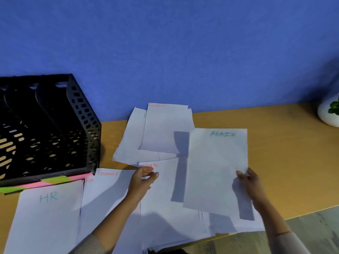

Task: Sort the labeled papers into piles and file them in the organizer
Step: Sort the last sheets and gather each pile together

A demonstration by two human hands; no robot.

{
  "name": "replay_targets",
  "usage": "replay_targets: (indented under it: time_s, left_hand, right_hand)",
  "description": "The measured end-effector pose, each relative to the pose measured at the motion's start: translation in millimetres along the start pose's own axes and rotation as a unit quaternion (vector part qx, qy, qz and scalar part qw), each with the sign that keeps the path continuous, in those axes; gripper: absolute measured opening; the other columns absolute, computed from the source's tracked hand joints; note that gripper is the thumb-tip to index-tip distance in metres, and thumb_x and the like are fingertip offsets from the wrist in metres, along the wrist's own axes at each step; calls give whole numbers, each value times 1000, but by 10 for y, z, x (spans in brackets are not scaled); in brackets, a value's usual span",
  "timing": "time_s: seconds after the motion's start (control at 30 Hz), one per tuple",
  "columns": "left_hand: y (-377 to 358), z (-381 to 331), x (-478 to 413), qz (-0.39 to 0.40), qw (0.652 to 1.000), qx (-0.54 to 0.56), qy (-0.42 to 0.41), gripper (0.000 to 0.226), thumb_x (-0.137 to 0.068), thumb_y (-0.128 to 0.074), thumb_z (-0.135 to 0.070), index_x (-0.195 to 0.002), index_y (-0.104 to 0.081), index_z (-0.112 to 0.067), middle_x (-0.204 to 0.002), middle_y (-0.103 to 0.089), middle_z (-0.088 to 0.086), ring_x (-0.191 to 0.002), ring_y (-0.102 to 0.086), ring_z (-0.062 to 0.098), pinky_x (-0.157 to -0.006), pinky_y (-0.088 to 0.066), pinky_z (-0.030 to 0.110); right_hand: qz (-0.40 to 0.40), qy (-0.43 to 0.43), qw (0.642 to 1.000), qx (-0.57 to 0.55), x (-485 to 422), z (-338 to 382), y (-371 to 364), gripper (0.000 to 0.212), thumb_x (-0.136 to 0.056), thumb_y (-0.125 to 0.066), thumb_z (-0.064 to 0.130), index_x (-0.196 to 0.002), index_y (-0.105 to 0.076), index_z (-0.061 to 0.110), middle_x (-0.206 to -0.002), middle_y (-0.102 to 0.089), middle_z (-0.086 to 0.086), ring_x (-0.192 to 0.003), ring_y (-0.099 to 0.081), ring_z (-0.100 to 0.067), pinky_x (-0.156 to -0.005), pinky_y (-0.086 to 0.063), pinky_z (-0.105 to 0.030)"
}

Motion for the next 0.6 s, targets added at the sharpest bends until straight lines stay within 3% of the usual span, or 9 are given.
replay_targets:
  time_s: [0.1,0.2,0.33,0.43,0.53,0.6]
  left_hand:
    - [58,-8,-91,-7,1000,-22,1,27,-83,-73,-24,-106,-61,-15,-111,-67,3,-104,-63,24,-69,-52,26]
    - [106,-34,-197,-11,998,-61,-8,27,-83,-74,-24,-105,-61,-14,-109,-67,3,-103,-62,23,-80,-54,32]
    - [136,-70,-373,-11,995,-92,-19,22,-84,-73,-20,-102,-64,-11,-103,-68,1,-102,-63,23,-84,-51,31]
    - [138,-187,-542,-19,988,-144,-52,18,-87,-69,-17,-104,-67,-10,-108,-68,6,-105,-62,24,-89,-50,30]
    - [113,-288,-726,-27,991,-128,-19,25,-89,-67,-16,-113,-66,-10,-121,-63,12,-107,-60,25,-89,-51,34]
    - [95,-340,-840,-38,997,-56,35,28,-91,-65,-16,-118,-63,-11,-124,-59,17,-94,-58,24,-77,-48,31]
  right_hand:
    - [-10,-18,999,38,-247,-137,284,17,-95,-56,6,-80,-62,12,-74,-66,1,-66,-59,-9,-57,-45,-27]
    - [-17,-44,993,108,-362,-363,424,31,-92,-53,-3,-67,-54,16,-66,-58,2,-67,-51,-18,-58,-37,-32]
    - [-5,-99,982,158,-402,-724,383,32,-91,-50,-8,-69,-55,15,-75,-60,-16,-80,-52,-25,-65,-38,-36]
    - [-6,-150,969,196,-367,-894,305,9,-92,-56,1,-96,-64,0,-95,-66,-28,-79,-56,-29,-70,-42,-40]
    - [-28,-174,960,217,-283,-903,230,42,-89,-65,8,-127,-51,-2,-119,-61,-29,-89,-58,-36,-67,-43,-35]
    - [-50,-180,957,221,-217,-823,207,54,-87,-68,15,-135,-44,3,-134,-50,-25,-110,-54,-43,-85,-46,-45]
Point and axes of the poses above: each hand's wrist, its own x-axis away from the middle knuckle, its own y-axis out of the back of the hand, z = x × y, the point moved 4 cm from there along -x, towards the middle knuckle
